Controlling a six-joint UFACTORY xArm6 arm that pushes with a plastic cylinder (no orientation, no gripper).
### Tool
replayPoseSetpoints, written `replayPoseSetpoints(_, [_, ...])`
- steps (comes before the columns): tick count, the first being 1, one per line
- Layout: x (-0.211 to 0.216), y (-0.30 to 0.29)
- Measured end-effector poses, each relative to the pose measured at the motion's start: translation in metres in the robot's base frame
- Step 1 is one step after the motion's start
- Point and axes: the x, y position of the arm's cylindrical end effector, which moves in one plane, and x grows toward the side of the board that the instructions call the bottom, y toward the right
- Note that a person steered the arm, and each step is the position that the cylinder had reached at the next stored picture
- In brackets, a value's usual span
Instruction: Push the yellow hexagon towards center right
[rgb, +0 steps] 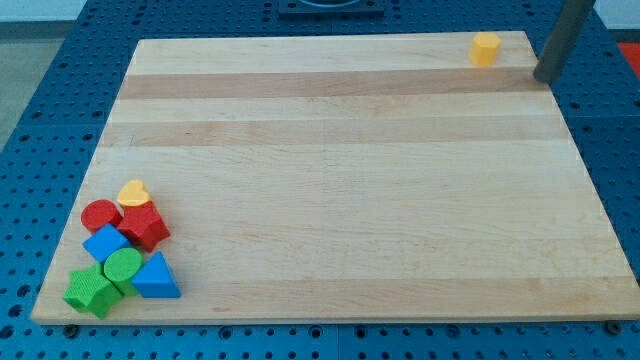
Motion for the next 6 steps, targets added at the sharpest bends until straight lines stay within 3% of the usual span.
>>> replayPoseSetpoints(2, [-0.080,-0.022])
replayPoseSetpoints(6, [-0.058,-0.083])
